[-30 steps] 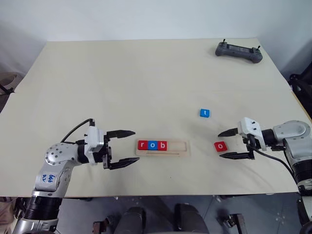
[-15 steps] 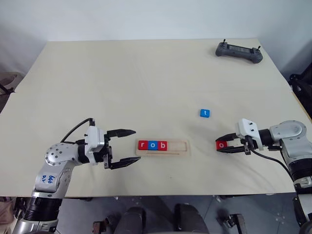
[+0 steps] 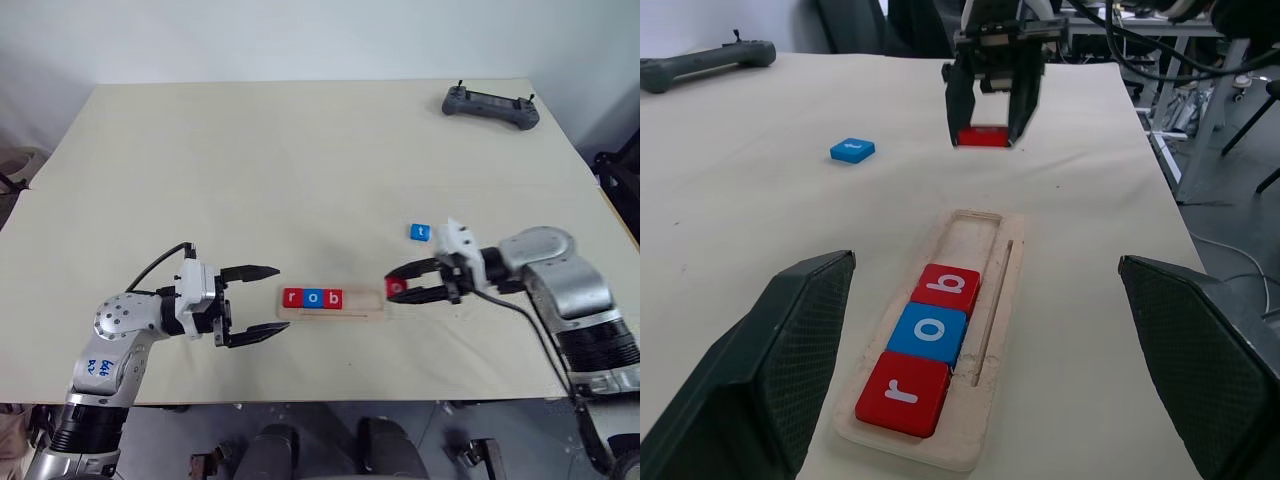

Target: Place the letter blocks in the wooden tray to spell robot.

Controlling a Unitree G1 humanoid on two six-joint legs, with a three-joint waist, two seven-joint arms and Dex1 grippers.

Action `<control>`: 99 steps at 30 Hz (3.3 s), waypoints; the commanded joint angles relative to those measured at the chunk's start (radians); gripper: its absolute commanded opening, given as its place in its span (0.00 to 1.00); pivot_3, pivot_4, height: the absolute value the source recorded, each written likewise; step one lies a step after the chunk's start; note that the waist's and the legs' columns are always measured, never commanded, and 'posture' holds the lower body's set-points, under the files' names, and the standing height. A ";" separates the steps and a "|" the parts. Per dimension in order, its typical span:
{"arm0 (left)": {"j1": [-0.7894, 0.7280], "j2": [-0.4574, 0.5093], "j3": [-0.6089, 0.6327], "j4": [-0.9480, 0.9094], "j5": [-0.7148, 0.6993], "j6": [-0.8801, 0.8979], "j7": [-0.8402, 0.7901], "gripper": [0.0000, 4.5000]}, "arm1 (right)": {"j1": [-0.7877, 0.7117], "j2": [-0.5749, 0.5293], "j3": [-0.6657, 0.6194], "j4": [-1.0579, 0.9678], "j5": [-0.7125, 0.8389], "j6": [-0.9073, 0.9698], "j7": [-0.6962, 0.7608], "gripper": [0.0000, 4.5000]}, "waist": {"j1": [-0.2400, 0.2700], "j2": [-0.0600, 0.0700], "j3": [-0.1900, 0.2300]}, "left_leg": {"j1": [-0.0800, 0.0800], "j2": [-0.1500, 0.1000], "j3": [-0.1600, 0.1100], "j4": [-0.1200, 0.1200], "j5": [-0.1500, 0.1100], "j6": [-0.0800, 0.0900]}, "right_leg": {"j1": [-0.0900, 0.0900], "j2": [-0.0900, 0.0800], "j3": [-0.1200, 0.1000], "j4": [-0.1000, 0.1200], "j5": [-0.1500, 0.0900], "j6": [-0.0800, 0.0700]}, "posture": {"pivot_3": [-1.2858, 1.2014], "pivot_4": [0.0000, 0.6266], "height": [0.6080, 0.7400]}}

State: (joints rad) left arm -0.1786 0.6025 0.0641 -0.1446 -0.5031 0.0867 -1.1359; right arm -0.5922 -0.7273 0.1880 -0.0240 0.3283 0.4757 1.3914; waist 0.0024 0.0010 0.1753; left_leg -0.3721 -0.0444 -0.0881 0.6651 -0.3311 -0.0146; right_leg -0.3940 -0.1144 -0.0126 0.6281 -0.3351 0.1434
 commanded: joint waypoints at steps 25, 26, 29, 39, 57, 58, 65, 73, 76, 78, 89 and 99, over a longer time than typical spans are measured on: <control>0.037 -0.011 0.008 -0.061 -0.006 -0.018 0.032 1.00 | -0.057 0.161 0.151 0.038 -0.137 -0.046 -0.156 0.32 | -0.006 0.000 0.000 | 0.000 -0.001 0.000 0.000 0.000 0.000 | -0.001 0.000 -0.001 0.001 0.000 0.000 | 0.52 0.24 1.00; 0.037 -0.011 0.008 -0.062 -0.006 -0.017 0.033 1.00 | -0.057 0.163 0.152 0.040 -0.139 -0.047 -0.156 0.32 | -0.006 0.000 0.000 | 0.000 -0.001 0.000 0.000 0.000 0.000 | -0.001 0.000 0.000 0.001 0.000 0.000 | 0.52 0.24 1.00; 0.042 -0.008 0.012 -0.066 -0.008 -0.015 0.035 1.00 | -0.053 0.163 0.153 0.038 -0.137 -0.042 -0.154 0.32 | -0.006 0.000 0.000 | 0.000 -0.001 0.000 0.000 0.000 0.000 | -0.001 0.000 0.000 0.001 0.000 0.000 | 0.52 0.24 1.00; 0.044 -0.010 0.010 -0.069 -0.007 -0.016 0.040 1.00 | -0.067 0.143 0.135 0.049 -0.132 -0.029 -0.144 0.75 | -0.006 0.000 0.000 | 0.000 -0.001 0.000 0.000 0.000 0.000 | -0.001 0.000 0.000 0.000 0.000 0.000 | 0.52 0.24 1.00; 0.038 -0.006 0.013 -0.059 -0.007 -0.018 0.036 1.00 | -0.062 0.134 0.083 -0.050 -0.019 0.063 -0.111 0.64 | -0.005 0.000 0.000 | 0.000 -0.001 -0.001 -0.001 0.000 0.000 | 0.000 0.000 -0.001 0.000 0.000 0.000 | 0.52 0.24 1.00; 0.037 -0.006 0.013 -0.058 -0.007 -0.018 0.036 1.00 | -0.064 0.134 0.085 -0.046 -0.023 0.059 -0.116 0.56 | -0.006 0.000 0.000 | 0.000 -0.001 -0.001 -0.001 0.000 0.000 | 0.000 0.000 -0.001 0.000 0.000 0.000 | 0.52 0.24 1.00; 0.029 -0.006 0.012 -0.052 -0.007 -0.018 0.034 1.00 | -0.082 0.162 0.107 0.000 -0.075 0.026 -0.172 0.02 | -0.006 0.000 0.000 | 0.000 -0.001 -0.001 -0.001 0.000 0.000 | 0.000 0.000 0.000 0.000 0.000 0.000 | 0.52 0.24 1.00; 0.025 -0.012 0.007 -0.051 -0.004 -0.019 0.036 1.00 | -0.075 0.194 0.135 -0.006 -0.108 0.031 -0.208 0.01 | -0.006 0.000 0.000 | 0.000 -0.001 -0.001 -0.001 0.000 0.000 | -0.001 0.000 0.000 0.000 0.000 0.000 | 0.52 0.24 1.00; 0.024 -0.011 0.007 -0.050 -0.004 -0.020 0.036 1.00 | -0.070 0.189 0.146 0.000 -0.129 0.035 -0.220 0.01 | -0.006 0.000 0.000 | 0.000 -0.001 -0.001 -0.001 0.000 0.000 | -0.001 0.000 0.000 0.000 0.000 0.000 | 0.52 0.24 1.00; 0.024 -0.012 0.007 -0.048 -0.004 -0.020 0.036 1.00 | -0.069 0.185 0.148 0.009 -0.138 0.032 -0.224 0.01 | -0.006 0.000 0.000 | 0.000 -0.001 -0.001 -0.001 0.000 0.000 | -0.001 0.000 0.000 0.000 0.000 0.000 | 0.52 0.24 1.00; 0.019 -0.014 0.004 -0.042 -0.003 -0.023 0.034 1.00 | -0.051 0.139 0.123 0.038 -0.139 0.037 -0.219 0.01 | -0.006 0.000 0.000 | 0.000 -0.001 -0.001 -0.001 0.000 0.000 | -0.001 0.000 0.000 0.000 0.000 0.000 | 0.52 0.24 1.00; 0.019 -0.012 0.007 -0.037 -0.003 -0.024 0.028 1.00 | -0.010 0.107 0.011 -0.055 -0.010 0.097 -0.182 0.01 | -0.005 0.000 0.000 | 0.000 -0.001 -0.001 -0.001 0.000 0.000 | -0.001 0.000 0.000 0.000 0.000 0.000 | 0.52 0.24 1.00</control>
State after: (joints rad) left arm -0.1541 0.5896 0.0596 -0.1767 -0.5014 0.0782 -1.1056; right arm -0.6121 -0.5904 0.2411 -0.0387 0.2884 0.5687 1.1962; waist -0.0025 0.0010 0.1753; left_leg -0.3722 -0.0451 -0.0887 0.6640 -0.3312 -0.0143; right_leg -0.3945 -0.1142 -0.0130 0.6282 -0.3351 0.1434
